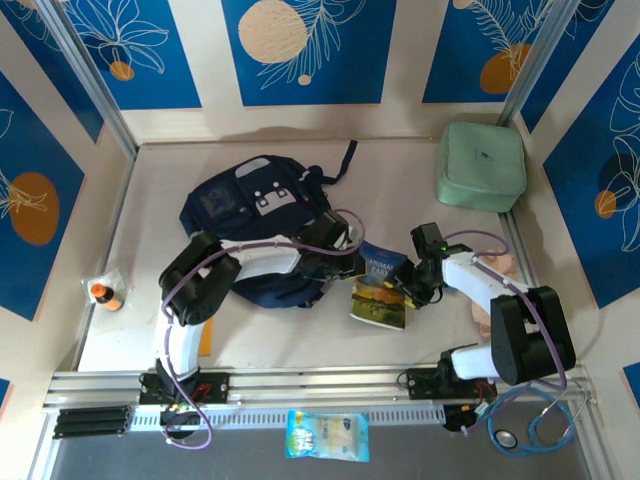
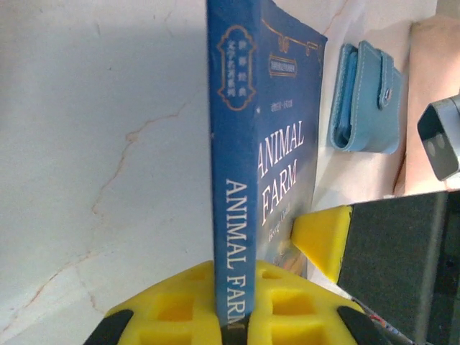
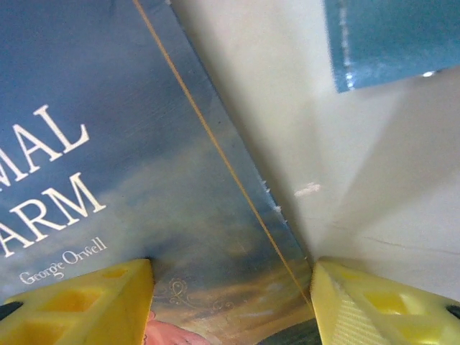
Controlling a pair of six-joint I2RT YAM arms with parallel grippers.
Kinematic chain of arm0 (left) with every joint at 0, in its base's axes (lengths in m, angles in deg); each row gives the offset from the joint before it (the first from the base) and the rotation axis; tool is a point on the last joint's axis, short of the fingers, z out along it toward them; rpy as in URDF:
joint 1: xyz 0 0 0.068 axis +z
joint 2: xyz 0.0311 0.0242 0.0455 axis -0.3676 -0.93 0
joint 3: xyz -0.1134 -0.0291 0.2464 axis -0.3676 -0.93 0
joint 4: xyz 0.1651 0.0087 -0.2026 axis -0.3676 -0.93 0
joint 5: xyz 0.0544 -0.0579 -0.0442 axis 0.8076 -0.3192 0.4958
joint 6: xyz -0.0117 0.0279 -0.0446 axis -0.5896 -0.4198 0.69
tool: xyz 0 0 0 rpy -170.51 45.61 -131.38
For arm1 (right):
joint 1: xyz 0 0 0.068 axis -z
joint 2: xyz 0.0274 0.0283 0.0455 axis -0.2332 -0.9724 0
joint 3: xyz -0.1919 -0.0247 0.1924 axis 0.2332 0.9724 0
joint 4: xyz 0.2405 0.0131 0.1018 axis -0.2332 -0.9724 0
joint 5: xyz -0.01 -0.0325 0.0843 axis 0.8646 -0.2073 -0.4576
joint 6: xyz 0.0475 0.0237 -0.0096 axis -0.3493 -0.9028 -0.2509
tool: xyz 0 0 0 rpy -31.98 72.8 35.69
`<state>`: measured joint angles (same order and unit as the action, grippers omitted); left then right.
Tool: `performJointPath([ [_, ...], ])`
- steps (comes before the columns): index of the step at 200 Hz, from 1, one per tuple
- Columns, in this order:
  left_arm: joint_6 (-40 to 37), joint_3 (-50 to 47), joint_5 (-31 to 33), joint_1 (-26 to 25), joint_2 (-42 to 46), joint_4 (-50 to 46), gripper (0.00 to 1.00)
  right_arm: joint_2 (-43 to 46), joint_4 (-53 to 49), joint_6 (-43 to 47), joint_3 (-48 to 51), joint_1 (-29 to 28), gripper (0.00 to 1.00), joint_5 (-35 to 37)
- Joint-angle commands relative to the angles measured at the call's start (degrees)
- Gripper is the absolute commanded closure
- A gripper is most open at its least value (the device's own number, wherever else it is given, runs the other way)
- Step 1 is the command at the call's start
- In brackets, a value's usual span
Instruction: Pack the student bag
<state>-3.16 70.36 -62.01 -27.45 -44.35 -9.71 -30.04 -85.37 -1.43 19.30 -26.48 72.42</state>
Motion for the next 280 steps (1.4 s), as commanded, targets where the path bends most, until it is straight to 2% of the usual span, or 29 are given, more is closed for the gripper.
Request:
performJointPath([
  [1,-3.64,2.55,0.23,0.93,4.19,-3.29,1.0,3.24,5.62,2.12,-0.86,0.22,0.37,-3.86],
  [33,-5.62,2.76,1.14,4.07,7.66,-5.23,1.0,8.36,10.66,2.09,-1.09,0.6,0.29,-7.16],
  [66,-5.75,0.94,1.63,9.54,13.47,-4.21,1.0,13.76,21.76,-1.88,1.81,0.79,0.19,-11.2],
  [84,-1.13,-0.96,-1.76,14.12,16.14,2.0,1.0,17.04,32.02,-7.56,6.12,1.15,0.16,-13.28],
  [100,4.71,-3.21,-3.95,17.59,17.94,10.13,1.0,16.87,36.87,-11.69,6.54,1.05,0.15,-15.17],
  [134,12.09,-5.05,-2.23,21.94,19.97,17.72,1.0,13.49,45.1,-17.17,4.34,-1.23,0.1,-18.26],
  [162,17.25,-7.25,3.28,22.25,22.2,21.89,1.0,10.24,54.31,-22.58,4.34,-3.56,0.08,-17.48],
  [195,23.42,-10.58,5.87,22.21,23.5,28.33,1.0,5.81,66.09,-28.87,4.21,-5.57,0.07,-16.17],
  [280,29.36,-12.61,4.81,21.51,23.4,36.17,1.0,-4.98,73.38,-34.49,-1.81,-9.84,0.12,-12.43],
])
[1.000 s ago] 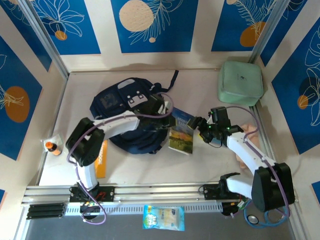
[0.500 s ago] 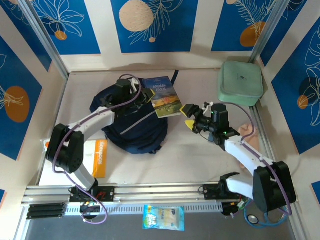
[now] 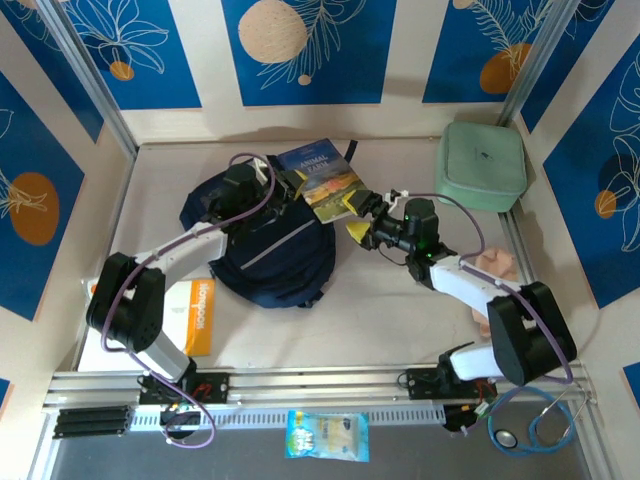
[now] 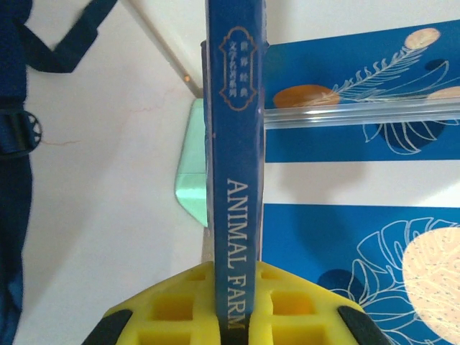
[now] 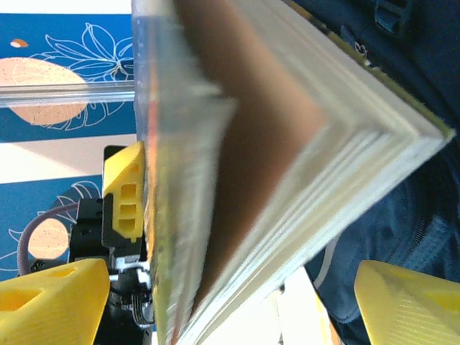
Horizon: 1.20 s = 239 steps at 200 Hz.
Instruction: Pack the student bag
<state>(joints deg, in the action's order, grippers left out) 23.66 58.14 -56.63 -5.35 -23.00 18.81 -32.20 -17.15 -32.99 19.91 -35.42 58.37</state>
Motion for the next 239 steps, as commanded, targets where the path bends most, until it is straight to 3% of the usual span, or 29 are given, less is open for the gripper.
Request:
performJointPath([
  [1,2.61,-0.49,-0.59,-0.59,2.14,7.66,1.0,-2.96,5.32,-2.98,-2.53,-0.95,0.12,1.62],
  [48,2.65,-0.79,-0.37,-0.67,2.67,6.8,1.0,-4.95,6.57,-3.94,-3.93,-2.32,0.2,3.07],
  [82,2.04,-0.9,0.0,-0.67,3.01,5.05,1.0,-4.06,6.69,-3.44,-3.4,-2.32,0.46,4.29],
  [106,1.85,-1.38,0.36,-0.59,3.28,3.32,1.0,-1.74,5.26,-1.22,-2.68,-2.32,0.57,6.66],
  [126,0.17,-1.22,0.41,-0.51,3.59,-0.11,0.83,0.7,0.32,1.86,-3.45,-2.32,0.7,8.0],
  [137,-1.33,-1.38,0.82,-0.51,3.96,-2.37,0.77,2.03,-3.14,3.51,-4.08,-2.33,0.83,8.76],
  [156,-6.36,-1.74,1.47,-0.51,5.13,-5.64,0.53,4.0,-8.12,5.98,-4.62,-2.0,0.95,10.14],
  [196,-28.89,-0.29,6.23,-0.57,9.39,-24.9,0.11,8.22,-15.67,11.3,-3.58,0.59,0.98,10.39],
  [218,-43.88,3.52,9.8,-0.92,9.63,-39.17,0.05,11.42,-19.34,14.51,-1.91,3.02,0.98,9.99],
  [239,-55.0,5.78,17.44,-2.7,9.63,-48.82,0.0,14.75,-23.82,17.5,-1.03,5.31,0.98,10.12],
])
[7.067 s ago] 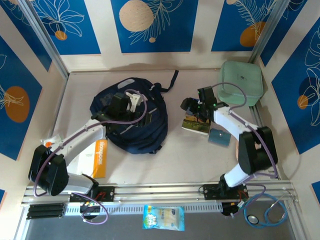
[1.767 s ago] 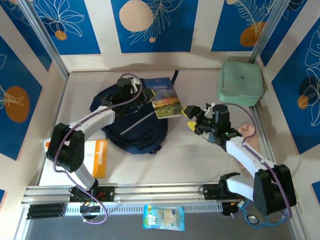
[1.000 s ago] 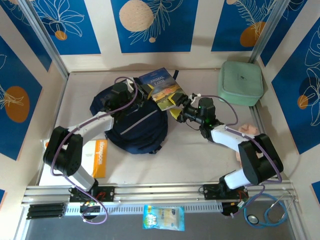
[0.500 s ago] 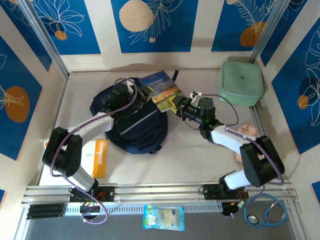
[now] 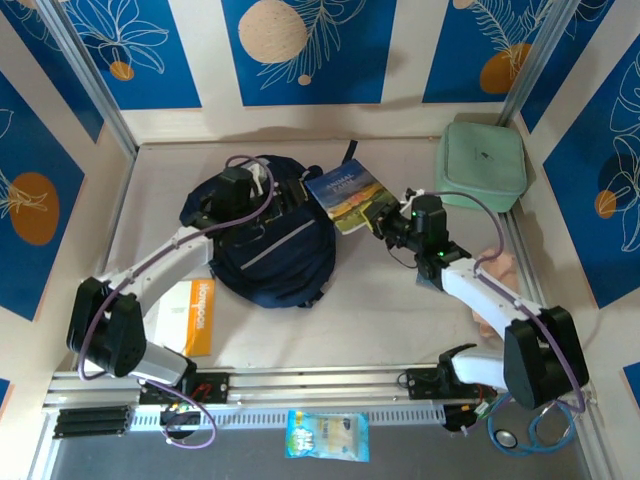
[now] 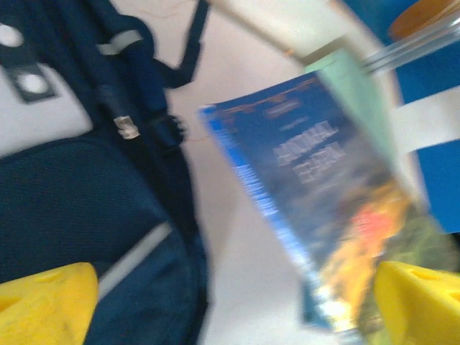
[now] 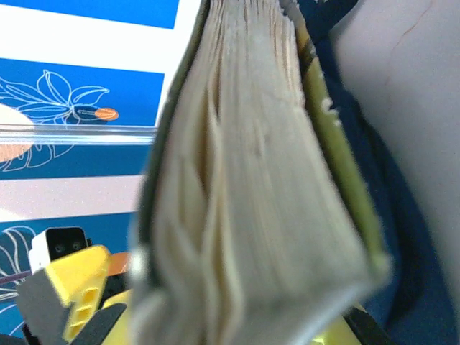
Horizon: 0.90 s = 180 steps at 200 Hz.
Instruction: Pack the student bag
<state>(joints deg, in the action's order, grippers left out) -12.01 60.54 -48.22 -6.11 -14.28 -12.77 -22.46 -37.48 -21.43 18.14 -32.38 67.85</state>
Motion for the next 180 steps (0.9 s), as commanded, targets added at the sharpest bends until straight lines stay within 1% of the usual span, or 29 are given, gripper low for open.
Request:
performJointPath([
  [1,-19.8,3.44,9.27,-2.02,0.9,-17.5,0.0,5.17,-3.75,6.09,0.77,2.36,0.98,0.65],
  [21,-27.94,4.96,14.12,-4.45,-0.06,-22.14,0.0,7.69,-7.85,8.5,0.75,3.96,0.97,1.2],
  [55,-41.89,7.99,15.47,-8.71,-4.47,-28.66,0.0,9.84,-12.06,9.86,0.92,5.76,0.97,1.72],
  [69,-45.07,9.62,17.93,-10.07,-6.84,-31.61,0.03,10.23,-12.08,9.6,1.48,6.23,0.97,1.45],
  [77,-46.01,10.72,18.38,-10.37,-8.25,-33.49,0.06,10.26,-12.19,9.41,1.74,6.55,0.97,1.36],
  [94,-47.07,12.8,19.0,-10.78,-10.94,-36.53,0.15,10.26,-12.34,9.22,2.04,6.77,0.96,0.97],
  [123,-47.02,14.4,18.5,-12.04,-14.31,-38.45,0.33,10.08,-12.81,9.44,2.22,7.04,0.96,0.74],
  [147,-46.5,13.94,23.71,-14.12,-16.33,-38.64,0.44,10.26,-12.56,9.33,2.86,7.28,0.96,0.45],
  [162,-45.96,14.84,24.79,-14.58,-17.83,-39.77,0.49,10.52,-11.01,8.77,3.85,7.23,0.96,0.32],
  [180,-46.19,15.91,26.0,-15.22,-19.5,-40.38,0.5,10.61,-10.5,8.78,4.28,7.31,0.95,-0.06],
])
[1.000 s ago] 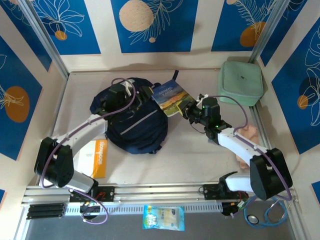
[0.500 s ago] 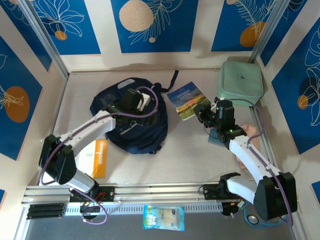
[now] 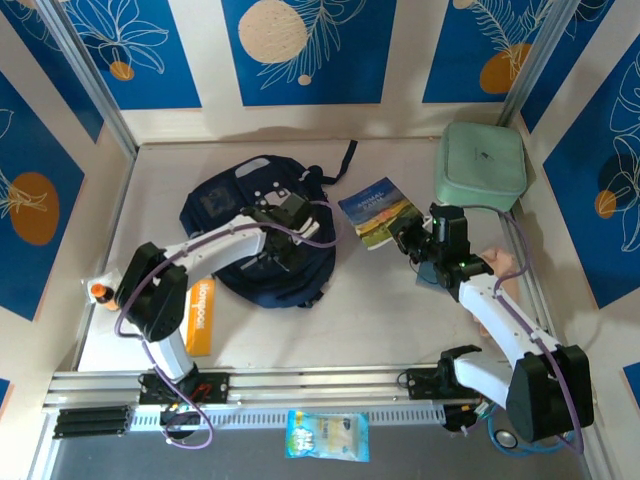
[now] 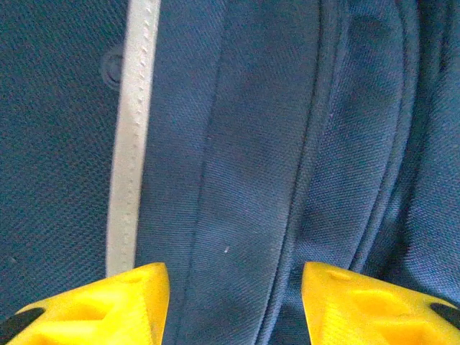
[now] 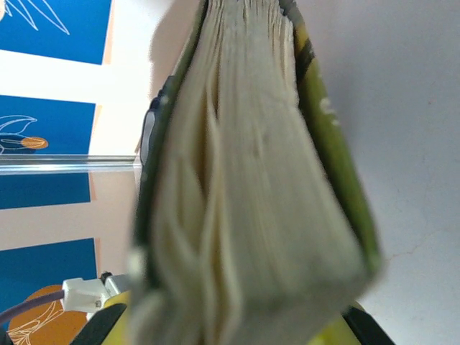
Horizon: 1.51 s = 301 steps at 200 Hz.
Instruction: Pack the student bag
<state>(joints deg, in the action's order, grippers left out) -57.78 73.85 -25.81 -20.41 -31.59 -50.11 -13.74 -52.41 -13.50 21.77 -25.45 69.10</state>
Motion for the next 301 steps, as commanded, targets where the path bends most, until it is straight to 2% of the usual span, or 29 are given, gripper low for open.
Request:
performJointPath([
  [1,-0.47,2.64,3.66,-0.96,-2.28,-3.13,0.5,1.89,4.34,0.85,0.62,0.42,0.95,-1.3],
  [65,1.22,5.93,12.49,-1.73,-7.22,-4.05,0.55,3.3,3.67,0.93,1.91,0.45,0.95,-0.96],
  [124,0.87,5.62,10.51,-2.14,-6.35,-3.25,0.67,3.65,3.02,1.27,2.09,0.8,0.95,-0.51],
  [174,1.77,5.02,14.84,-2.43,0.8,-0.9,0.87,4.13,1.03,1.82,2.02,1.41,0.95,0.24],
  [194,2.11,3.46,16.56,-2.34,6.11,3.68,1.0,4.22,-3.31,2.31,0.54,1.43,0.95,1.3],
  [245,1.61,1.36,19.23,-2.33,15.63,15.87,1.0,5.09,-2.7,2.95,0.6,-0.9,0.95,-2.44],
  [268,0.32,2.49,18.99,-2.34,16.36,19.16,1.0,5.94,-1.37,3.44,1.29,-4.48,0.96,-3.45],
  [301,0.18,5.31,16.86,-2.34,14.68,20.6,1.0,8.7,-0.07,3.19,3.51,-8.87,0.96,-1.17],
])
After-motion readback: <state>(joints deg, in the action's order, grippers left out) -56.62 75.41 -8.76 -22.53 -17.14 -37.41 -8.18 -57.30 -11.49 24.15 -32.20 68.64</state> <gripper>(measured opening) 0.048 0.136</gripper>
